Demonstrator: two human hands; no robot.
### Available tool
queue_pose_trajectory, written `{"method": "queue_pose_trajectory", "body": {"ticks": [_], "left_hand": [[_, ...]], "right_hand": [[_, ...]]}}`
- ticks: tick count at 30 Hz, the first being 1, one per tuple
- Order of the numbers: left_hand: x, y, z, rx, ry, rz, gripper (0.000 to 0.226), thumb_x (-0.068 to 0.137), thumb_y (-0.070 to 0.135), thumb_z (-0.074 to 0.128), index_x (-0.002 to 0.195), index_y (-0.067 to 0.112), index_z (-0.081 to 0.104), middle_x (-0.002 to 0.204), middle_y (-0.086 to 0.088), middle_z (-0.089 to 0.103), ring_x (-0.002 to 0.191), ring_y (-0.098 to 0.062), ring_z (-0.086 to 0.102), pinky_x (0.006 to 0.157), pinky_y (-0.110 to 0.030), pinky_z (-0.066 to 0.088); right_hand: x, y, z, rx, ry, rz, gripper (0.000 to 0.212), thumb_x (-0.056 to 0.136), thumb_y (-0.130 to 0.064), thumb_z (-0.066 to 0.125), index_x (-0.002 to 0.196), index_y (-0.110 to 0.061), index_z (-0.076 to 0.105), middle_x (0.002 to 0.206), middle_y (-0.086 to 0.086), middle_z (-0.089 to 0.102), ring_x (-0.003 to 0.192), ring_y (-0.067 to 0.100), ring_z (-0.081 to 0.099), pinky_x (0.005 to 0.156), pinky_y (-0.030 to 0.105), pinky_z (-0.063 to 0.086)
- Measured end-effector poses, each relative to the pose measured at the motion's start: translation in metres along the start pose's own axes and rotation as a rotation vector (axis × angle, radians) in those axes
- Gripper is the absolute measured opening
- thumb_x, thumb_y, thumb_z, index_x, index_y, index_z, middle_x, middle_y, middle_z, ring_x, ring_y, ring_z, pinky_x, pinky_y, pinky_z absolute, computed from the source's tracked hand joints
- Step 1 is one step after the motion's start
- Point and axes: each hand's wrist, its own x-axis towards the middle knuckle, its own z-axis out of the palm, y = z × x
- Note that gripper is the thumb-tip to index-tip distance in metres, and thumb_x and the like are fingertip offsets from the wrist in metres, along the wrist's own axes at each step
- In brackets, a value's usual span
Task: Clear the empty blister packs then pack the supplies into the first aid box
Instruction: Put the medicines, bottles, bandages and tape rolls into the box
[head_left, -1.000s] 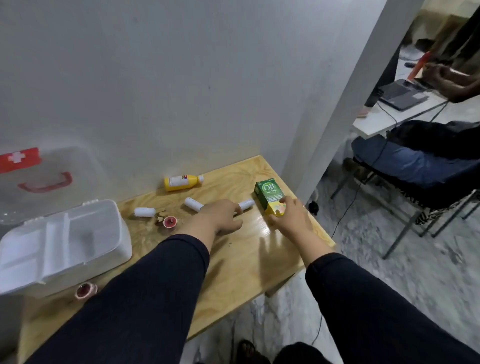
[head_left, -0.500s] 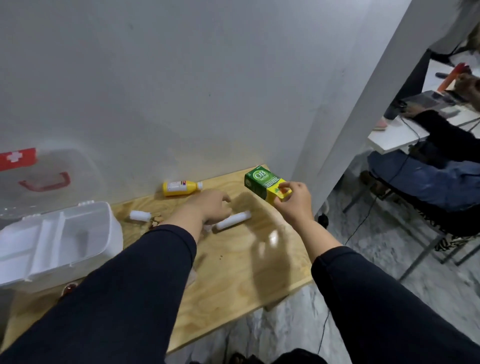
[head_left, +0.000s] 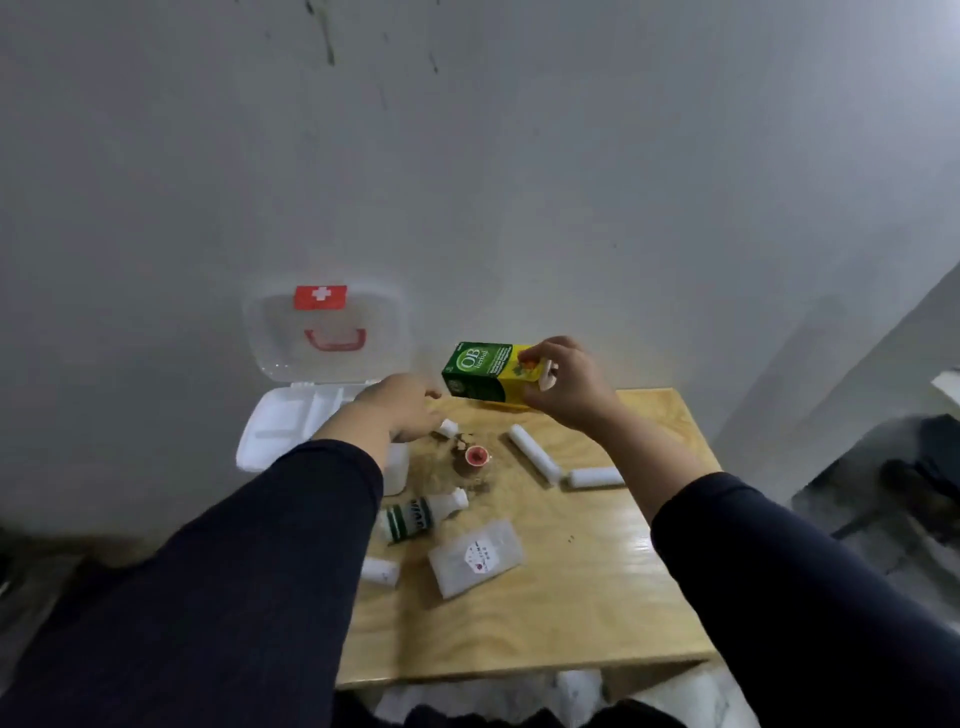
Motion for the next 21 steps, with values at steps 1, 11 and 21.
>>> {"method": "queue_pose_trajectory", "body": {"ticks": [1, 11, 21], "left_hand": [[-0.005, -0.015, -0.001, -0.002, 0.007, -0.028, 0.047, 0.089, 0.04, 0.056, 0.134, 0.026, 0.052, 0.143, -0.003, 0.051, 0.128, -0.027, 0.05, 0.104, -0.037, 0.042], [-0.026, -0.126, 0.007, 0.013, -0.014, -0.13, 0.079, 0.087, 0.056, 0.056, 0.15, 0.019, 0.027, 0.159, -0.002, 0.023, 0.146, -0.023, 0.025, 0.118, -0.042, 0.025], [-0.023, -0.172, 0.031, 0.052, -0.024, -0.057, 0.092, 0.085, 0.072, 0.038, 0.155, 0.019, 0.008, 0.163, -0.004, 0.008, 0.15, -0.026, 0.01, 0.121, -0.042, 0.016]], "right_hand": [[0.002, -0.012, 0.009, -0.014, -0.022, -0.039, 0.042, 0.074, -0.023, 0.074, 0.114, -0.014, 0.066, 0.122, 0.008, 0.056, 0.109, 0.025, 0.058, 0.095, 0.034, 0.048], [0.025, -0.084, 0.084, -0.311, -0.226, -0.219, 0.048, 0.079, -0.036, 0.066, 0.123, -0.018, 0.061, 0.125, 0.01, 0.055, 0.115, 0.027, 0.047, 0.098, 0.036, 0.043], [0.045, -0.112, 0.164, -0.335, -0.318, -0.123, 0.043, 0.079, -0.023, 0.066, 0.12, -0.014, 0.061, 0.122, 0.012, 0.051, 0.113, 0.029, 0.05, 0.094, 0.033, 0.043]]}}
